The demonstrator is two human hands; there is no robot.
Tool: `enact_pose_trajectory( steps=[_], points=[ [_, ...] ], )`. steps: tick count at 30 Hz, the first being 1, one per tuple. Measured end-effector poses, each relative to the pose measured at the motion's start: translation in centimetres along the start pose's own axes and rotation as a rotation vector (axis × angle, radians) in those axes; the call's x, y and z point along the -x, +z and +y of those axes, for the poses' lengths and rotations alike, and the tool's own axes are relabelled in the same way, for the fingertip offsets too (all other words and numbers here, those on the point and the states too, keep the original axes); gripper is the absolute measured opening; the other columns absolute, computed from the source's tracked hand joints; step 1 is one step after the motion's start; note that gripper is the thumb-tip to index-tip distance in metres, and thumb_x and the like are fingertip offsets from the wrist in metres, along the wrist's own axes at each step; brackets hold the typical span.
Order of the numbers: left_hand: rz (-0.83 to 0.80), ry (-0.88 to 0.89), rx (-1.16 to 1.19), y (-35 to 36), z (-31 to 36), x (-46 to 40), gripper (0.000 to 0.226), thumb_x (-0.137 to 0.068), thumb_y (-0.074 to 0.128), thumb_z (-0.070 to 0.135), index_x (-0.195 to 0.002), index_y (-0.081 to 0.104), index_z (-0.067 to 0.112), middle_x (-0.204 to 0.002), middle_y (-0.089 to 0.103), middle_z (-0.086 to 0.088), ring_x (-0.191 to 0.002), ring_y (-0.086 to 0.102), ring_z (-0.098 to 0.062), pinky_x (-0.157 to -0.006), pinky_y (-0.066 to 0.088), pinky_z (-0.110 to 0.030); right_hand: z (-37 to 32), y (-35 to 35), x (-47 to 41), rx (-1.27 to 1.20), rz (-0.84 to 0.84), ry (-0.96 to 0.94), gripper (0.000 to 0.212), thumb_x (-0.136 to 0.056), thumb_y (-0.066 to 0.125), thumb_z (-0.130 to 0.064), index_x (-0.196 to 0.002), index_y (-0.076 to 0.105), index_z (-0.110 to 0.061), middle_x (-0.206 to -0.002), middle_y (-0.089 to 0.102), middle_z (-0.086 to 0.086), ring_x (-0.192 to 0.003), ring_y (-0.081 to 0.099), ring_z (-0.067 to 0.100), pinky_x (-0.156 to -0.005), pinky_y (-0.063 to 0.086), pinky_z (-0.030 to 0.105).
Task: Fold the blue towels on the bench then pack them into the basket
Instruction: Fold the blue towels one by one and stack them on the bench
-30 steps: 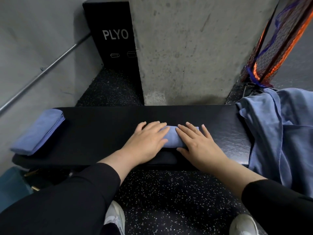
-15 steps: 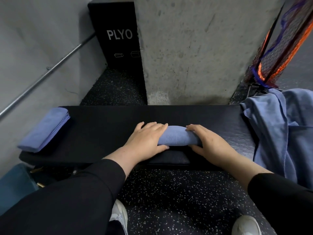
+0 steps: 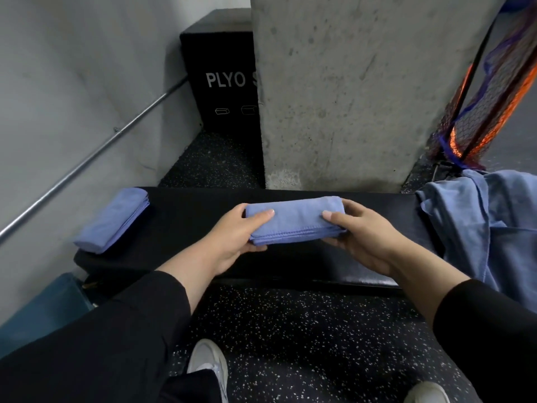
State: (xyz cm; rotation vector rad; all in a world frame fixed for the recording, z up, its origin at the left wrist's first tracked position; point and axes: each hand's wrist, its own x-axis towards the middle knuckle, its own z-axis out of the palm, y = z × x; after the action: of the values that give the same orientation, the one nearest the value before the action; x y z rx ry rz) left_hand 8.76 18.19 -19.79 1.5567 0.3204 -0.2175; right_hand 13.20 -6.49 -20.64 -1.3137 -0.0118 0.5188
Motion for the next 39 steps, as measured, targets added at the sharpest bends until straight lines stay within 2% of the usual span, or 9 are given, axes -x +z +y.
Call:
enact_pose_trajectory(
  steps=[5, 9, 12, 17, 19, 23, 28, 34, 39],
  points=[
    [0.043, -0.005, 0.073, -2.1, 0.3, 3.1, 0.038, -0.086, 0.078, 0.012, -0.12, 0.059, 0.012, -0.108, 0.07, -0.01, -0.089, 0.069, -0.02, -0.073, 0.059, -0.033, 0.1, 3.7, 0.0, -0.125, 0.107, -0.043, 0.037, -0.092, 0.068, -0.009, -0.128, 0.062, -0.005, -0.12, 0.072, 0.013, -0.109, 0.069, 0.022, -0.086, 0.058, 0.03],
    [0.143, 0.033, 0.096, -5.4, 0.4, 4.6, 0.037, -0.086, 0.079, 0.015, -0.118, 0.061, 0.015, -0.111, 0.071, -0.008, -0.096, 0.071, -0.021, -0.079, 0.06, -0.037, 0.9, 8.4, -0.5, -0.327, 0.168, 0.032, 0.038, -0.091, 0.07, -0.016, -0.122, 0.061, 0.005, -0.115, 0.071, 0.015, -0.107, 0.068, 0.026, -0.082, 0.06, 0.031],
    [0.215, 0.046, 0.084, -8.7, 0.1, 5.3, 0.033, -0.084, 0.08, 0.02, -0.114, 0.065, 0.02, -0.108, 0.073, -0.004, -0.097, 0.073, -0.019, -0.078, 0.061, -0.035, 1.9, 12.1, -1.3, -0.328, 0.163, 0.145, 0.036, -0.092, 0.071, -0.017, -0.118, 0.061, 0.006, -0.112, 0.071, 0.02, -0.096, 0.072, 0.031, -0.086, 0.06, 0.041],
    [0.325, -0.009, 0.058, -14.1, -1.1, 6.1, 0.032, -0.085, 0.077, 0.028, -0.113, 0.064, 0.024, -0.107, 0.073, 0.0, -0.097, 0.072, -0.016, -0.075, 0.061, -0.032, 3.1, 17.8, -4.5, -0.217, 0.106, 0.197, 0.031, -0.094, 0.067, -0.01, -0.122, 0.061, 0.003, -0.117, 0.069, 0.024, -0.1, 0.072, 0.035, -0.091, 0.057, 0.048],
    [0.355, -0.052, 0.033, -15.9, -1.2, 6.3, 0.034, -0.08, 0.073, 0.031, -0.113, 0.065, 0.026, -0.107, 0.072, -0.001, -0.1, 0.069, -0.017, -0.083, 0.06, -0.037, 3.2, 20.0, -6.5, -0.168, 0.089, 0.195, 0.031, -0.094, 0.066, -0.009, -0.122, 0.061, 0.002, -0.118, 0.069, 0.025, -0.099, 0.07, 0.031, -0.089, 0.058, 0.045],
    [0.425, -0.105, 0.057, -19.3, -1.4, 6.2, 0.025, -0.083, 0.069, 0.027, -0.107, 0.064, 0.023, -0.104, 0.07, -0.005, -0.095, 0.065, -0.018, -0.091, 0.057, -0.044, 3.2, 24.6, -10.8, -0.033, 0.07, 0.149, 0.032, -0.093, 0.07, -0.013, -0.121, 0.06, -0.002, -0.101, 0.07, 0.014, -0.08, 0.067, 0.022, -0.078, 0.058, 0.037],
    [0.594, -0.097, 0.016, -22.2, -3.1, 5.0, 0.025, -0.089, 0.073, 0.027, -0.108, 0.058, 0.018, -0.093, 0.062, 0.003, -0.081, 0.061, -0.014, -0.086, 0.058, -0.042, 4.6, 29.1, -15.8, 0.108, 0.035, 0.139, 0.025, -0.094, 0.068, -0.011, -0.117, 0.061, -0.002, -0.11, 0.068, 0.014, -0.094, 0.068, 0.024, -0.076, 0.059, 0.037],
    [0.61, -0.197, 0.177, -23.9, -4.0, 4.7, 0.029, -0.095, 0.068, 0.021, -0.084, 0.043, 0.03, -0.095, 0.061, -0.004, -0.091, 0.07, -0.031, -0.086, 0.059, -0.047, 6.9, 32.5, -20.2, 0.247, -0.031, 0.157, 0.021, -0.099, 0.061, -0.008, -0.119, 0.061, -0.003, -0.1, 0.065, 0.01, -0.088, 0.064, 0.018, -0.07, 0.058, 0.033],
    [0.52, -0.294, 0.342, -24.2, -4.3, 5.2, 0.012, -0.102, 0.056, 0.024, -0.114, 0.056, 0.02, -0.12, 0.063, -0.011, -0.1, 0.065, -0.025, -0.082, 0.057, -0.044, 8.3, 33.4, -22.7, 0.445, -0.028, 0.114, 0.025, -0.096, 0.066, -0.014, -0.12, 0.065, -0.006, -0.111, 0.068, 0.014, -0.099, 0.067, 0.024, -0.068, 0.06, 0.033]
  ],
)
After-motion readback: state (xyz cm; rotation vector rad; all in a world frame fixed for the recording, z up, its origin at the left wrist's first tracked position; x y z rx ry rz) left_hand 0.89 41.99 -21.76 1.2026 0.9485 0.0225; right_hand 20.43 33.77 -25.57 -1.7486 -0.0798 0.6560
